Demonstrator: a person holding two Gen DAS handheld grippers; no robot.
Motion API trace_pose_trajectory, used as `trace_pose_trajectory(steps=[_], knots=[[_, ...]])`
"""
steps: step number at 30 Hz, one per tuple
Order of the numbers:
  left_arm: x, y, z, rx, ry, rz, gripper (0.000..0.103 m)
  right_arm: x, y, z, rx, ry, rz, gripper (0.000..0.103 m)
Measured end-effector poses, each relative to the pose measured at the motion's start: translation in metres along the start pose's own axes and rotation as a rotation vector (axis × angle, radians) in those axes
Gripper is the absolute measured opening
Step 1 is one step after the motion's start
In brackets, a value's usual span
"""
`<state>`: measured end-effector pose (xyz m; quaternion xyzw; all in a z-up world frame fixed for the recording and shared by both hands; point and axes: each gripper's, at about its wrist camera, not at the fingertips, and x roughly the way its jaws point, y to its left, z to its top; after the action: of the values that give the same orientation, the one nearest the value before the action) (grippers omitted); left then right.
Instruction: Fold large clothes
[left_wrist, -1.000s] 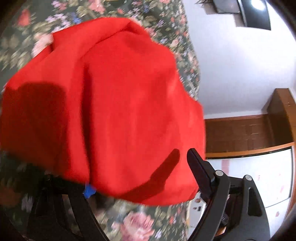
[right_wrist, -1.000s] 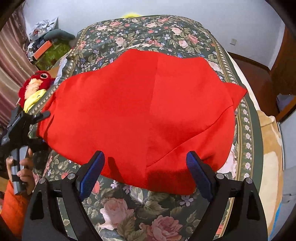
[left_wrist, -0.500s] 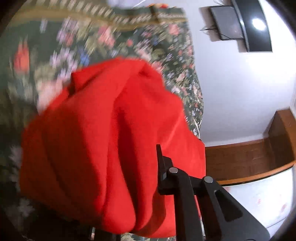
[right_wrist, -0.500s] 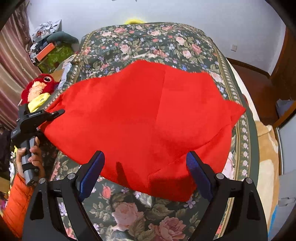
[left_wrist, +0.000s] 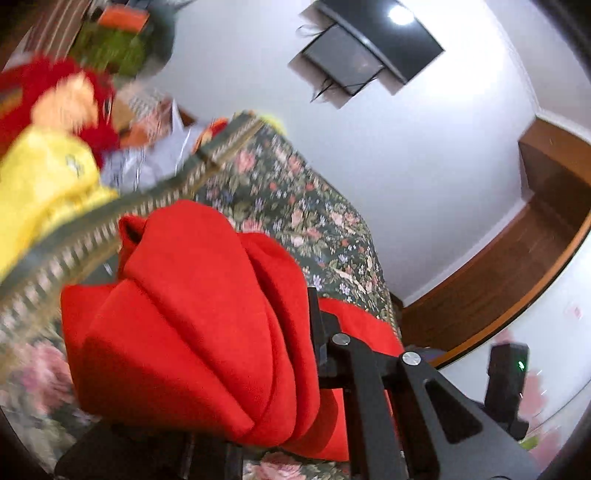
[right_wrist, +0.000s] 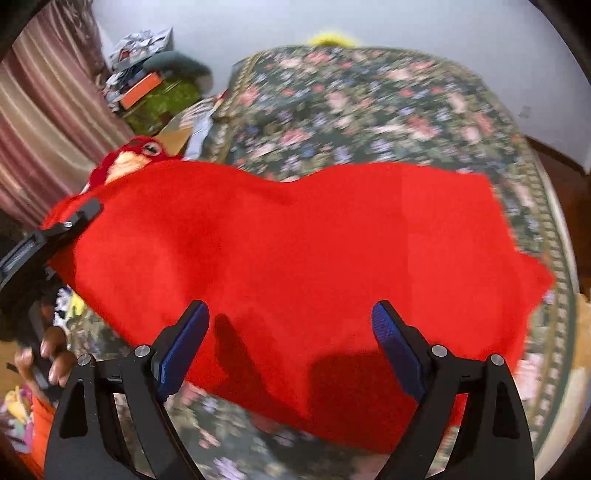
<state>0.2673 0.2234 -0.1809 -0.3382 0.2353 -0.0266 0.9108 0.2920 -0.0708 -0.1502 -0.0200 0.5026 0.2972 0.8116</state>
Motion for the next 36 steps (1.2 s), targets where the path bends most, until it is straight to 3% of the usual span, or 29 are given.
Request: trace_pose_trajectory(steps=[5, 8, 15, 21, 24, 27, 30, 36], knots=[[-0.026, -0.027, 0.000, 0.106, -0.058, 0.009, 0.008, 0.041, 0.019, -0.005, -0.007, 0.092, 0.050, 0.088], [-0.017, -0.039, -0.002, 0.147, -0.057, 0.028, 0.008, 0.055, 0.019, -0.012, 0.040, 0.132, 0.090, 0.090], [0.010, -0.071, -0.007, 0.186, -0.040, -0.003, 0.008, 0.030, -0.004, -0.017, 0.132, 0.138, 0.136, 0.090], [0.039, -0.131, -0.021, 0.338, 0.023, -0.027, 0.008, -0.033, -0.040, -0.037, 0.128, 0.006, -0.044, 0.090], [0.058, -0.162, -0.033, 0.392, 0.064, -0.056, 0.008, -0.062, -0.064, -0.052, 0.149, -0.018, -0.095, 0.090], [0.079, -0.190, -0.056, 0.446, 0.143, -0.088, 0.008, -0.085, -0.085, -0.064, 0.184, -0.048, -0.147, 0.090], [0.109, -0.208, -0.095, 0.503, 0.282, -0.097, 0.008, -0.102, -0.106, -0.073, 0.232, -0.068, -0.170, 0.090], [0.158, -0.204, -0.154, 0.594, 0.556, -0.009, 0.008, -0.129, -0.130, -0.094, 0.332, -0.096, -0.153, 0.091]])
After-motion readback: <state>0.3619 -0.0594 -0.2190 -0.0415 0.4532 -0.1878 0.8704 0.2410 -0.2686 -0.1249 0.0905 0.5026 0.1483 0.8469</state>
